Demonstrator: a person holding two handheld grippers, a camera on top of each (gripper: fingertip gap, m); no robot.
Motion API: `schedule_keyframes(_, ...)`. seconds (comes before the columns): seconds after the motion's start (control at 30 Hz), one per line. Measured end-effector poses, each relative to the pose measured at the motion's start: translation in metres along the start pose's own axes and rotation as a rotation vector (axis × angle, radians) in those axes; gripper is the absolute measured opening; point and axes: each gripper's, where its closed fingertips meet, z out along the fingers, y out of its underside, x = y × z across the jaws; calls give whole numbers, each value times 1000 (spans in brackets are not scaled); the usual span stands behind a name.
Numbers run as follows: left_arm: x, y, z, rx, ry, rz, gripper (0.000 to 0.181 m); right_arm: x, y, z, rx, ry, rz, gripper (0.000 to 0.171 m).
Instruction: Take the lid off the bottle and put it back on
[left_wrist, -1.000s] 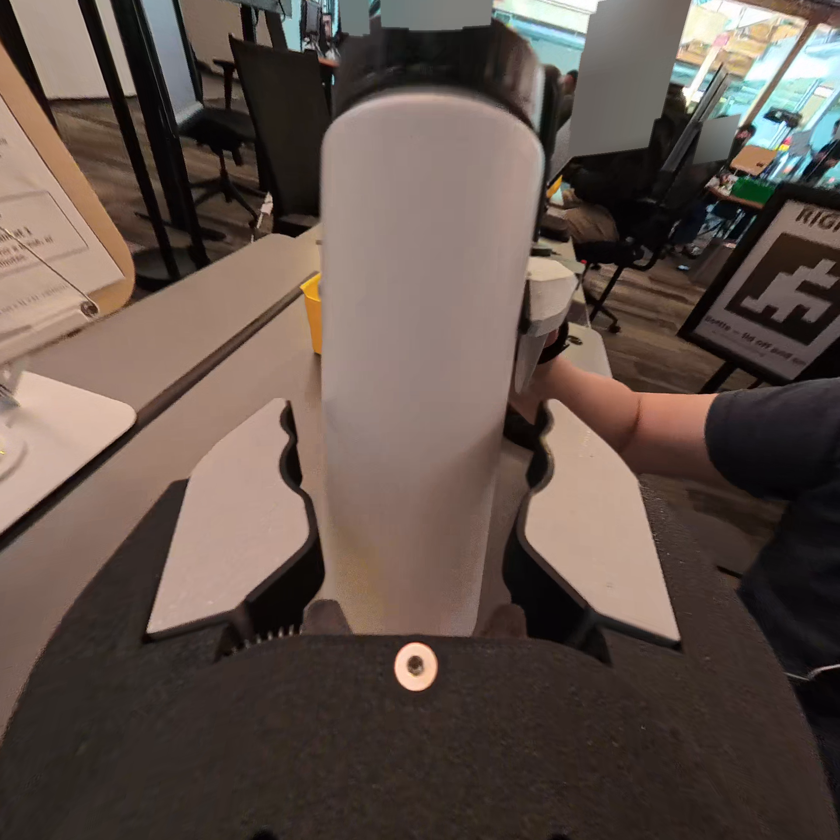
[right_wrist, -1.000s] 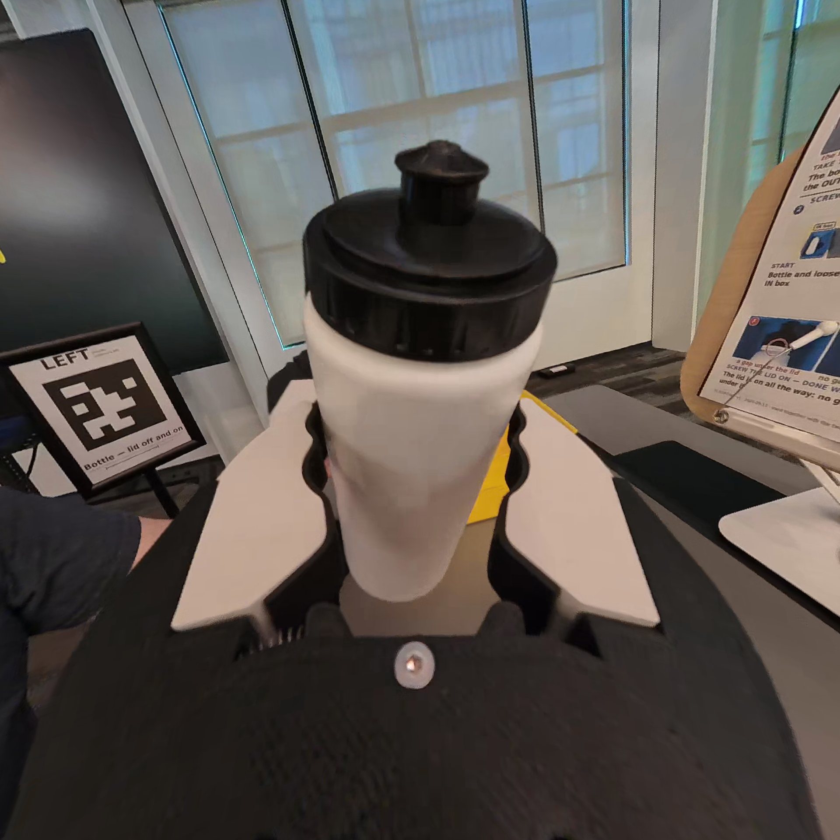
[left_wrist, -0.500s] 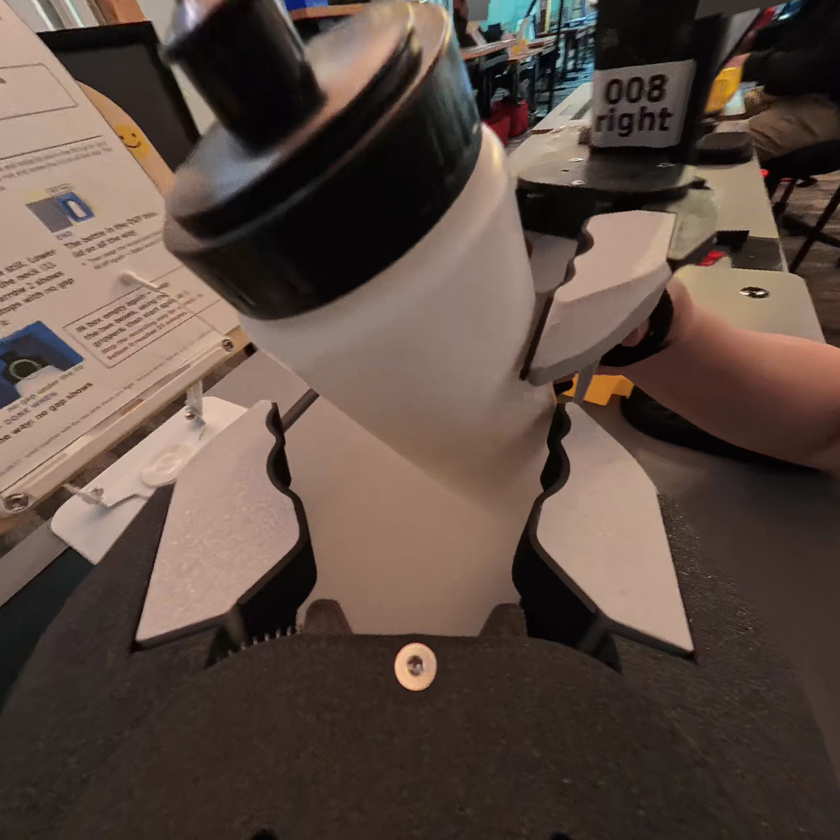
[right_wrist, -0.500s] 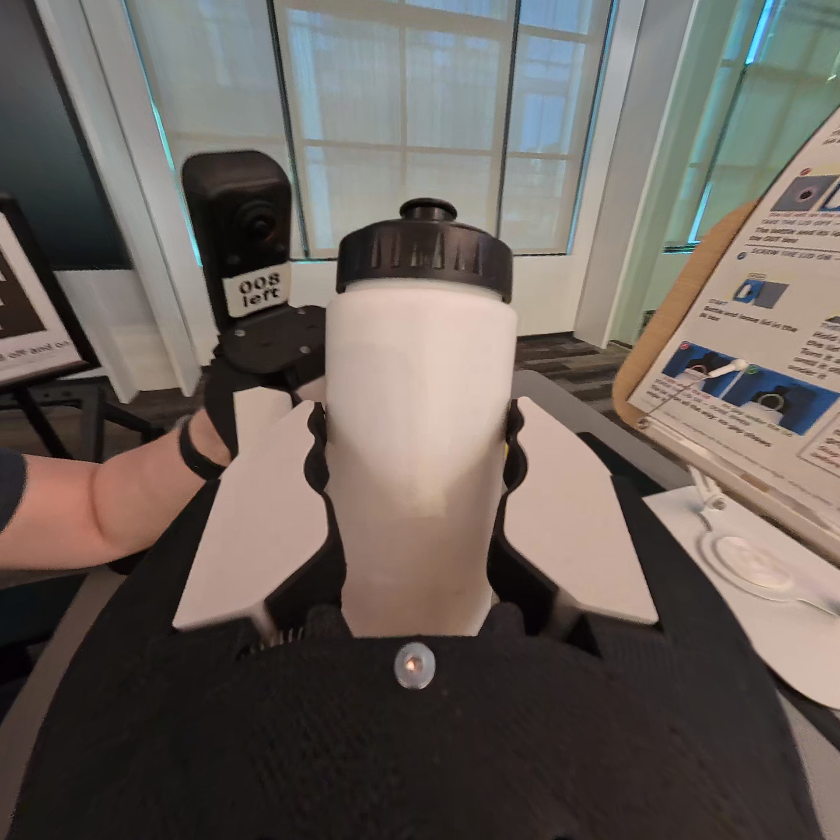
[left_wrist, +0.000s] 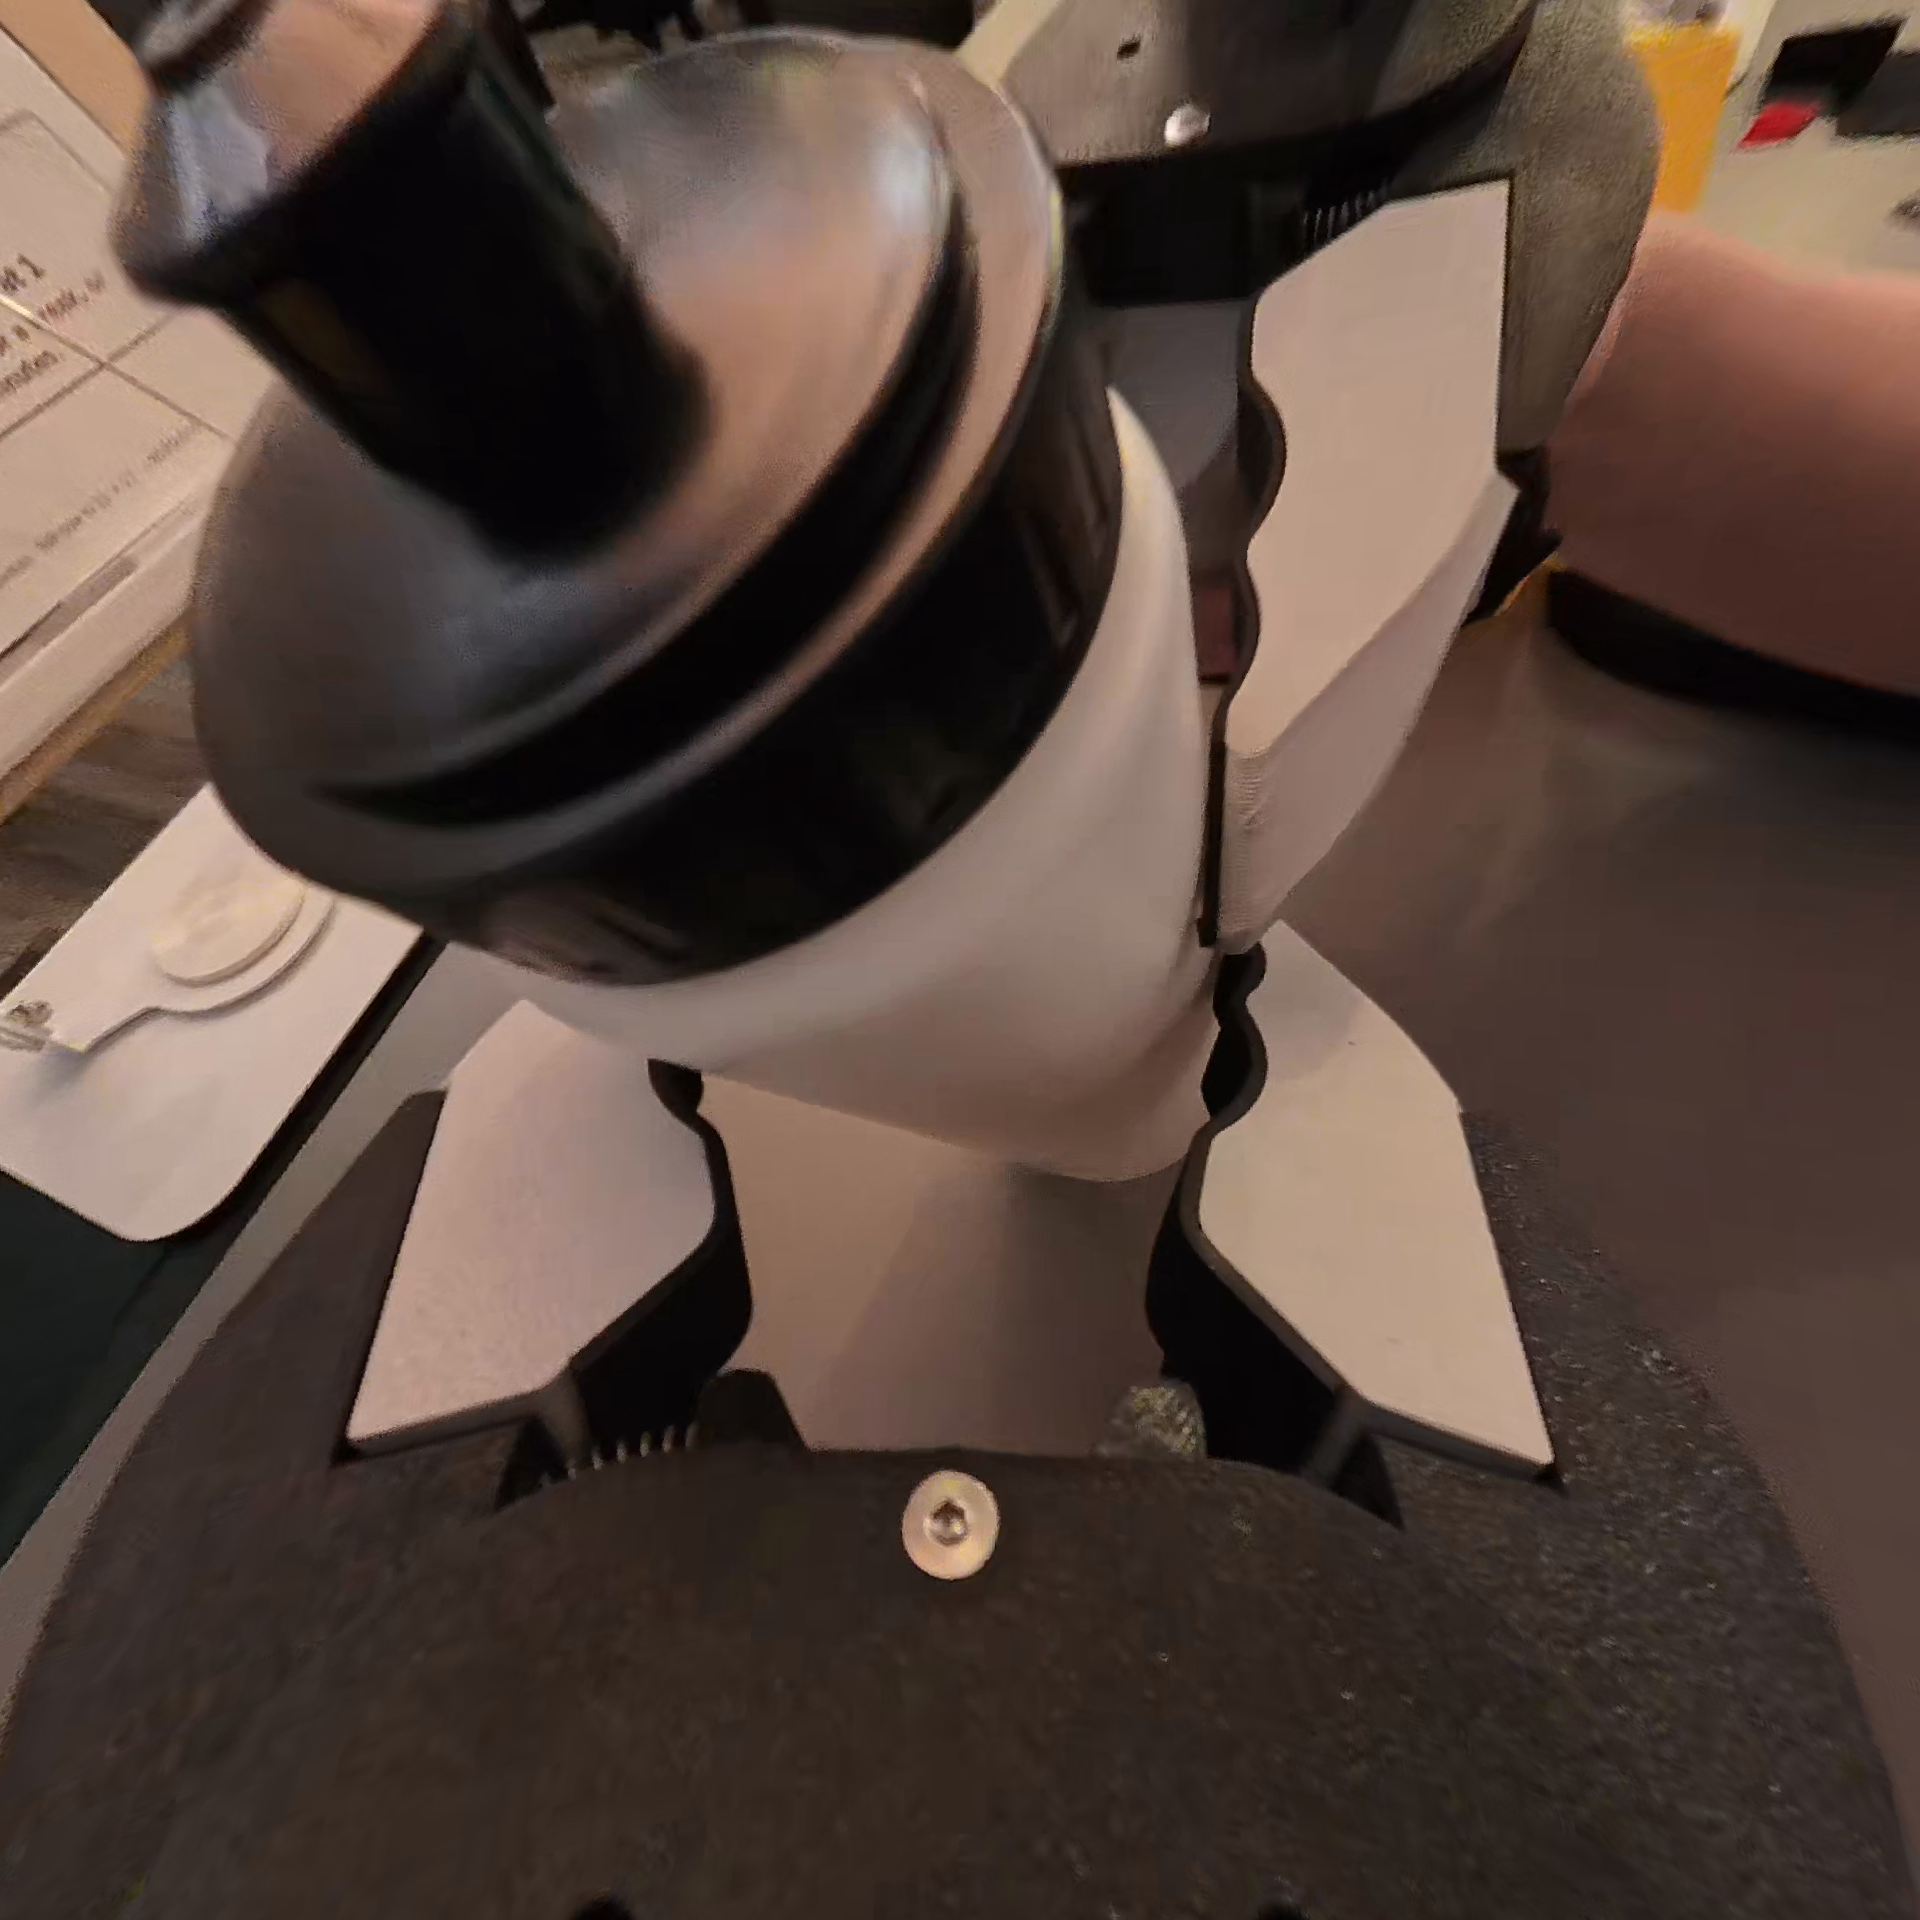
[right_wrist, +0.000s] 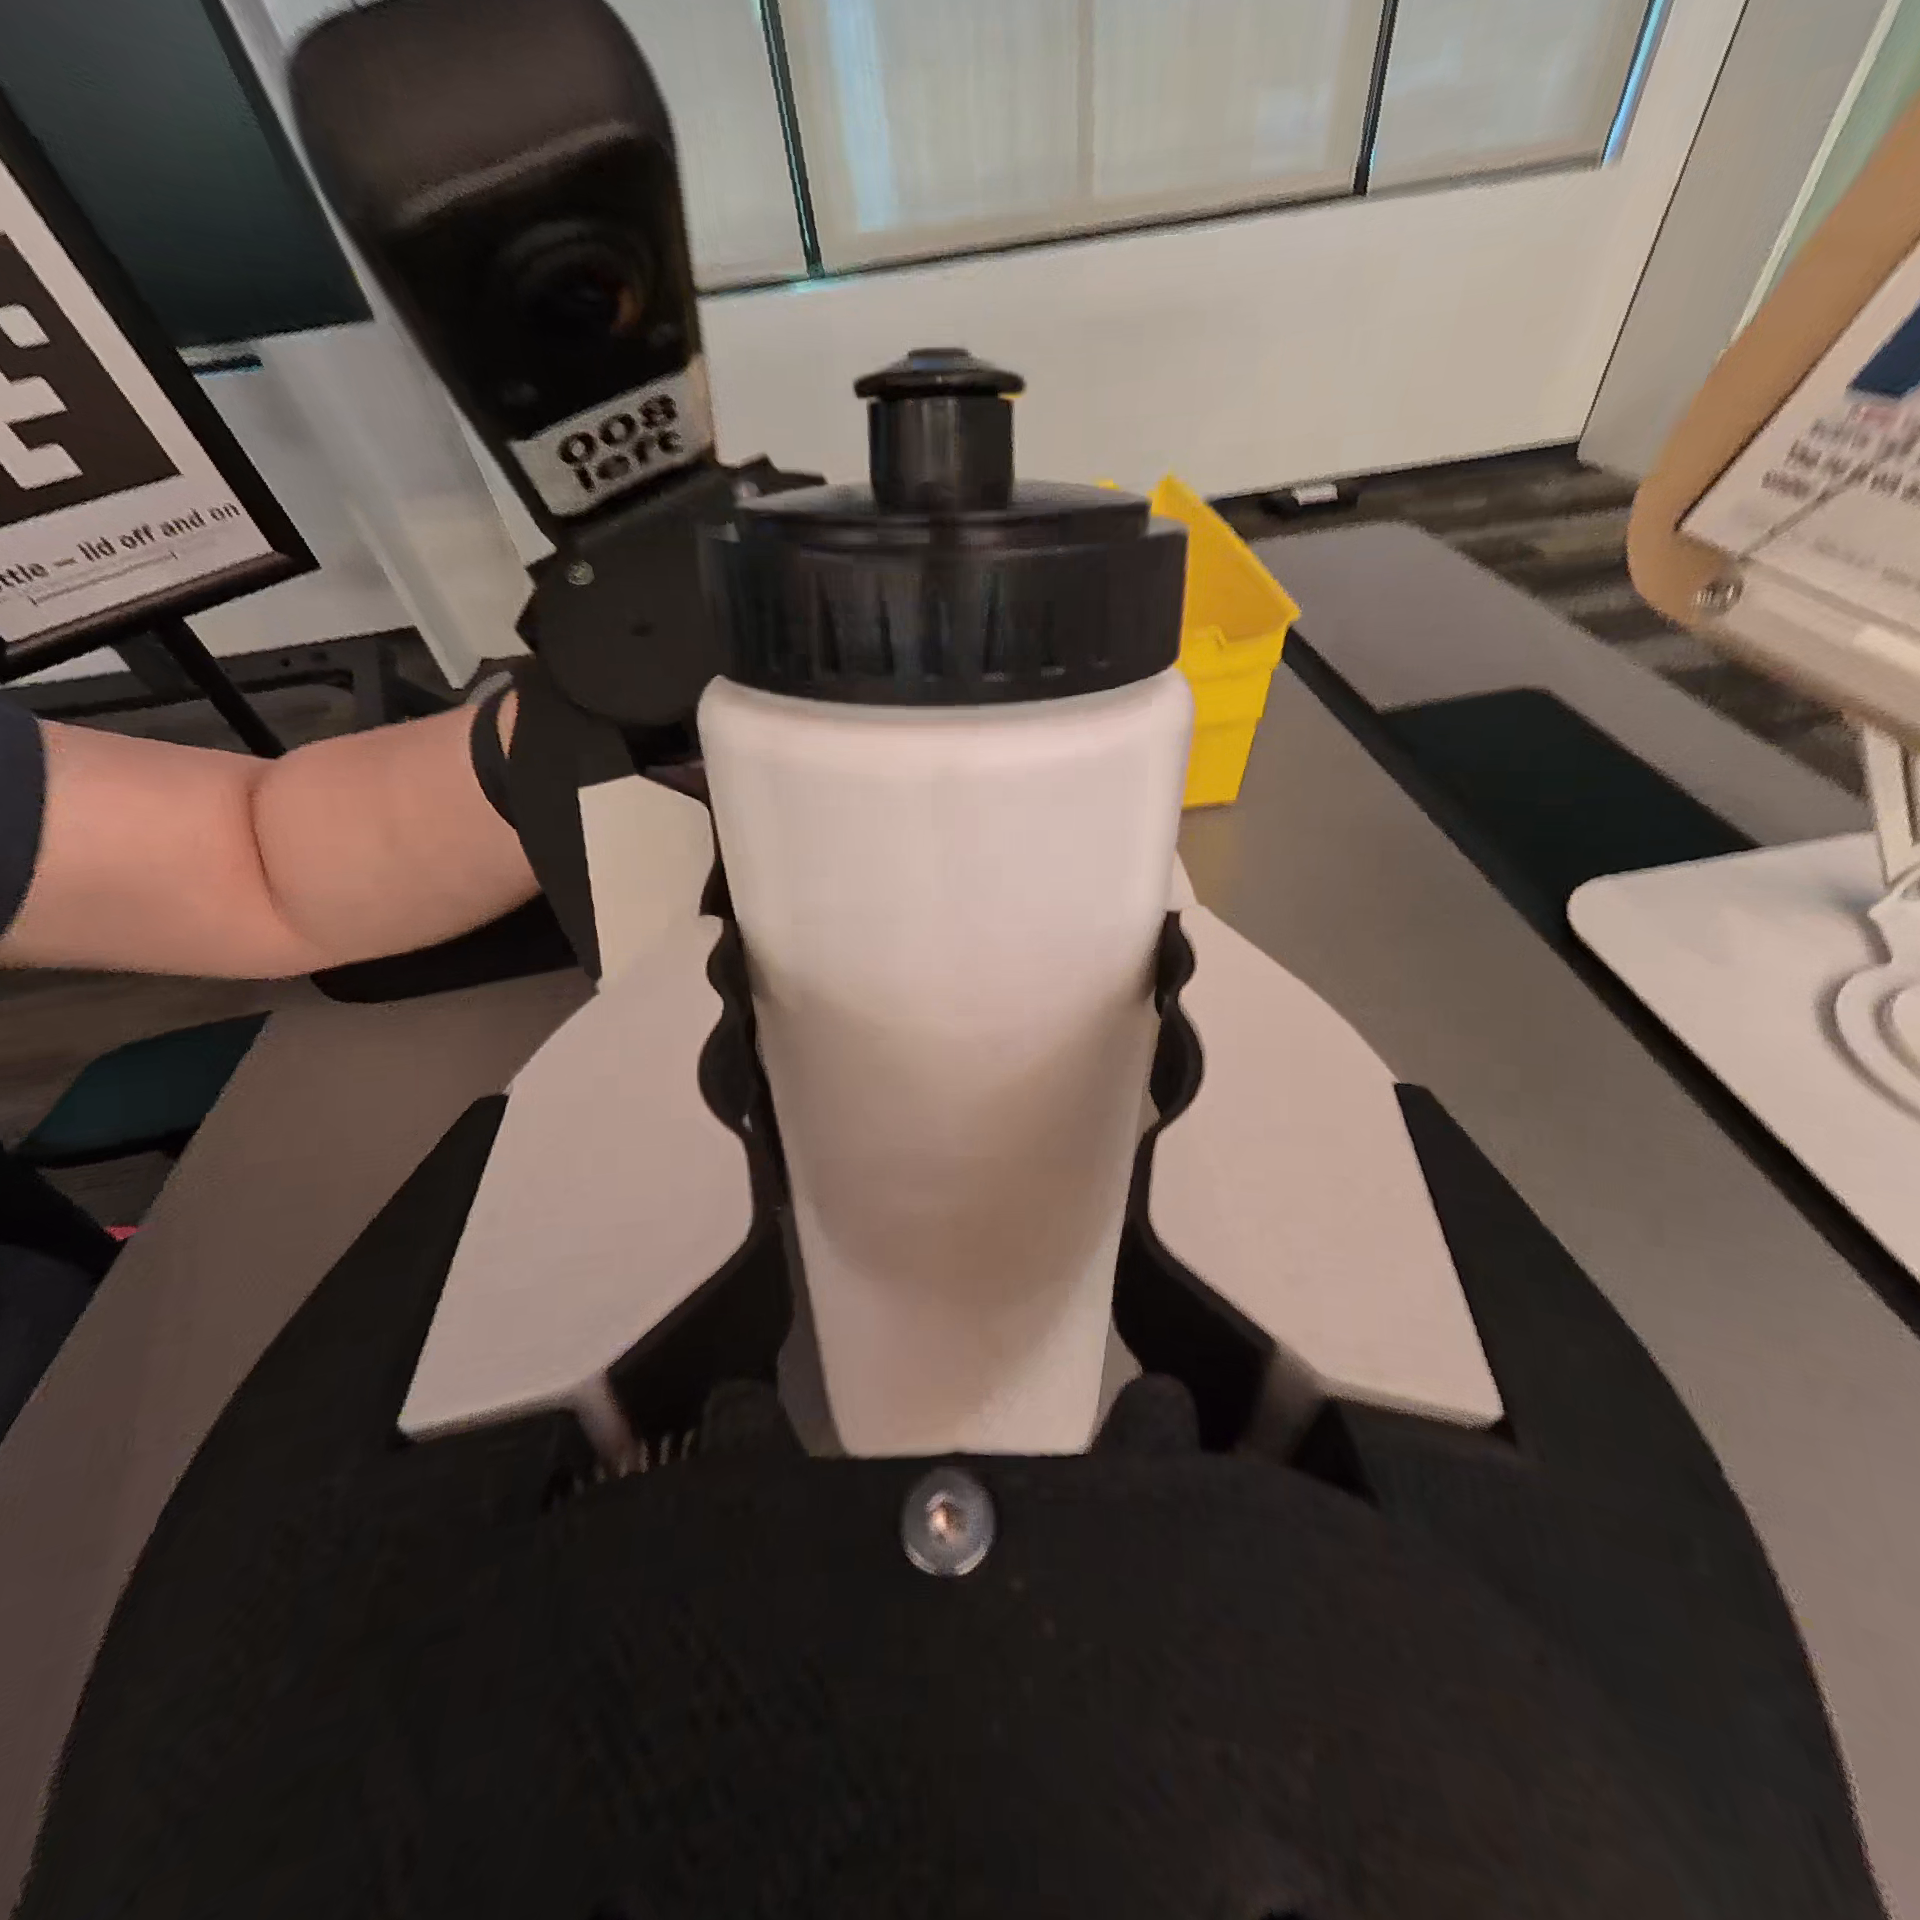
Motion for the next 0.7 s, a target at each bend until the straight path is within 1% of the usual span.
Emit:
schedule_keyframes(0.07, -1, 8, 3, -34, -8, 11, 94, 5, 9, 1, -48, 15, 2, 76)
schedule_keyframes(0.17, -1, 13, 7, -34, 0, -7, 88, 8, 17, -2, -98, 23, 5, 76)
schedule_keyframes(0.23, -1, 13, 8, -18, 2, -32, 87, 8, 15, -5, -95, 18, 23, 76)
schedule_keyframes(0.33, -5, 13, 7, 4, -1, -60, 87, 8, 3, -12, -46, 16, 41, 76)
schedule_keyframes(0.4, -7, 7, 5, 52, -1, -91, 89, 9, -5, -17, -14, 20, 45, 76)
schedule_keyframes(0.43, -9, 2, 3, 94, -1, -104, 94, 10, -7, -19, -4, 30, 41, 76)
schedule_keyframes(0.53, -9, -18, -6, 242, 20, -148, 95, 13, -1, -19, -33, 31, 38, 75)
schedule_keyframes(0.57, -8, -23, -7, 277, 30, -166, 97, 12, 3, -17, -48, 20, 43, 72)
schedule_keyframes(0.6, -6, -25, -7, 294, 49, -179, 99, 11, 7, -16, -68, 9, 47, 67)
schedule_keyframes(0.63, -3, -24, -5, 290, 64, -183, 101, 10, 10, -15, -87, 5, 50, 66)
schedule_keyframes(0.7, -3, -18, 3, 261, 45, -168, 104, 6, 14, -14, -120, -18, 57, 65)
